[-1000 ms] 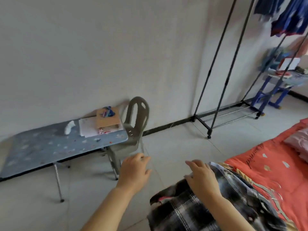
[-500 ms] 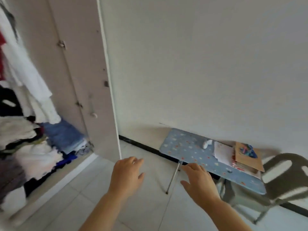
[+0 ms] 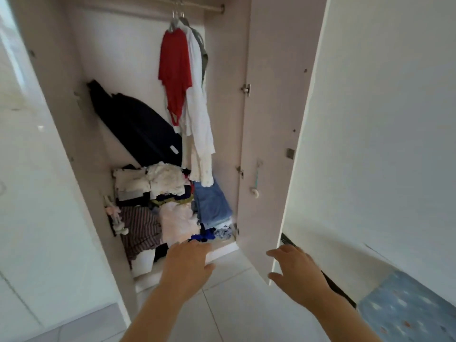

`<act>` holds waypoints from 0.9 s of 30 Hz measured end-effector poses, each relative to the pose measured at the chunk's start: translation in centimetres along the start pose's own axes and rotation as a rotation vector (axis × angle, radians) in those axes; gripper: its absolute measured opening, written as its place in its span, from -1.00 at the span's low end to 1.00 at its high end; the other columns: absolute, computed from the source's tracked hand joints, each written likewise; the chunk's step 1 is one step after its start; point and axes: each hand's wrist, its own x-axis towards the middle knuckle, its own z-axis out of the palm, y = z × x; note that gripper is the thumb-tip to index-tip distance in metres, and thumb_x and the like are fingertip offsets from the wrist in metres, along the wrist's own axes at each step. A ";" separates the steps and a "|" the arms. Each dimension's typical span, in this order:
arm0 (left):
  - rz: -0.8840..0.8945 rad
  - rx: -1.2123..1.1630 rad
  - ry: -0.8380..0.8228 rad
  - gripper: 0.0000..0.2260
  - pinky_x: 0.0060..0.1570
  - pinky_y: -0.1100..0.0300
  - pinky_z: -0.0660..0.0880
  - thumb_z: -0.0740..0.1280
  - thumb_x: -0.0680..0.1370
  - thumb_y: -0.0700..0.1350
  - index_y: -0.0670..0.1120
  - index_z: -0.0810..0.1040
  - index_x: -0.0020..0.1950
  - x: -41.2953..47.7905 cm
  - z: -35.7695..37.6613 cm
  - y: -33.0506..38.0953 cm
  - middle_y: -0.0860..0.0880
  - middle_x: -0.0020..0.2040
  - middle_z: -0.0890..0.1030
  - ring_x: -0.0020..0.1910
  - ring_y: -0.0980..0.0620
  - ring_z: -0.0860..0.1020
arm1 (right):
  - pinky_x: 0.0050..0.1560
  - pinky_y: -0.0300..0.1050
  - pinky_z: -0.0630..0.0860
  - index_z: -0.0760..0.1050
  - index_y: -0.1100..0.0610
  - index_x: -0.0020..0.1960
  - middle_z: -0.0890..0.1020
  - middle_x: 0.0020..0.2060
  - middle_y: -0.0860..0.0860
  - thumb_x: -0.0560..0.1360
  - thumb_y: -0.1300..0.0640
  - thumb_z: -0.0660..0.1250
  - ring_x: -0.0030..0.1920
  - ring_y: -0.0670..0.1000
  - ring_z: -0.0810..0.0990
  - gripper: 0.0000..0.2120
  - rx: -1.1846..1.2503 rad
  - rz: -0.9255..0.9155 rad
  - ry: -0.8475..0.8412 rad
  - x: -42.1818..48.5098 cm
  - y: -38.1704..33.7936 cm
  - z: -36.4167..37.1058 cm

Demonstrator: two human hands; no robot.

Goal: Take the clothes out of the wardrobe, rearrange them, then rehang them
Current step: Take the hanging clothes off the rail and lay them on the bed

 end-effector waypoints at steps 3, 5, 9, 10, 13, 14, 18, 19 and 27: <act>-0.077 -0.004 -0.020 -0.60 0.17 0.11 0.34 0.12 0.58 0.14 0.07 0.31 0.40 4.0 -0.4 -0.8 0.02 0.25 0.46 0.21 0.00 0.44 | 0.32 -0.18 0.24 0.28 -0.07 0.41 0.40 0.30 -0.10 0.54 -0.07 0.23 0.28 -0.06 0.37 -0.55 -0.005 -0.089 0.001 5.3 0.9 -1.3; -0.109 -0.008 -0.009 -0.62 0.16 0.12 0.35 0.11 0.59 0.13 0.05 0.34 0.37 6.3 -0.7 -1.6 0.02 0.25 0.47 0.21 0.01 0.45 | 0.32 -0.18 0.25 0.29 -0.07 0.40 0.41 0.28 -0.10 0.54 -0.08 0.24 0.26 -0.06 0.38 -0.55 -0.002 -0.131 0.006 8.6 1.4 -2.0; -0.149 -0.017 0.028 -0.63 0.14 0.16 0.35 0.14 0.58 0.11 0.05 0.38 0.36 11.0 -0.7 -3.8 0.02 0.24 0.48 0.21 0.03 0.45 | 0.31 -0.18 0.27 0.31 -0.07 0.39 0.43 0.28 -0.08 0.53 -0.09 0.24 0.24 -0.05 0.40 -0.56 0.006 -0.185 0.003 15.3 1.3 -2.4; -0.158 0.008 0.036 -0.62 0.14 0.16 0.36 0.14 0.58 0.12 0.05 0.37 0.36 12.4 -0.6 -4.5 0.02 0.23 0.48 0.21 0.03 0.45 | 0.31 -0.18 0.27 0.31 -0.07 0.38 0.43 0.28 -0.09 0.53 -0.09 0.25 0.24 -0.05 0.40 -0.56 0.008 -0.200 0.001 17.1 1.2 -2.4; -0.180 0.032 0.018 -0.59 0.19 0.15 0.37 0.14 0.58 0.16 0.07 0.34 0.39 16.9 -0.1 -6.8 0.03 0.27 0.46 0.24 0.03 0.44 | 0.28 -0.22 0.27 0.33 -0.08 0.36 0.44 0.27 -0.10 0.53 -0.08 0.24 0.22 -0.07 0.41 -0.59 0.006 -0.247 0.005 22.9 0.5 -2.4; -0.177 0.018 0.043 -0.59 0.19 0.15 0.38 0.13 0.58 0.15 0.06 0.35 0.39 18.6 0.1 -7.8 0.03 0.27 0.47 0.24 0.04 0.44 | 0.27 -0.22 0.28 0.34 -0.07 0.35 0.44 0.26 -0.10 0.54 -0.07 0.24 0.22 -0.07 0.41 -0.60 0.001 -0.259 0.006 25.0 0.2 -2.3; -0.140 -0.079 0.243 -0.66 0.08 0.21 0.45 0.15 0.56 0.12 0.02 0.52 0.23 26.0 0.4 -12.5 0.03 0.12 0.57 0.11 0.05 0.54 | 0.26 -0.21 0.33 0.38 -0.01 0.32 0.46 0.24 -0.06 0.56 -0.01 0.19 0.22 -0.04 0.42 -0.66 -0.061 -0.289 0.014 34.3 -1.7 -2.8; -0.147 -0.094 0.202 -0.67 0.10 0.21 0.40 0.16 0.57 0.11 0.03 0.49 0.27 27.8 0.6 -13.8 0.03 0.16 0.54 0.14 0.04 0.51 | 0.24 -0.20 0.35 0.40 0.01 0.31 0.47 0.23 -0.04 0.57 0.01 0.17 0.21 -0.02 0.43 -0.67 -0.073 -0.297 0.013 36.6 -2.2 -3.2; -0.138 -0.059 0.324 -0.74 -0.12 0.17 0.52 0.27 0.50 0.09 0.03 0.63 0.07 42.0 -1.0 -22.1 0.01 -0.06 0.62 -0.09 0.08 0.60 | 0.29 -0.19 0.29 0.26 -0.06 0.43 0.36 0.32 -0.04 0.56 -0.04 0.20 0.29 -0.03 0.35 -0.55 -0.022 -0.341 0.039 52.8 -5.6 -6.1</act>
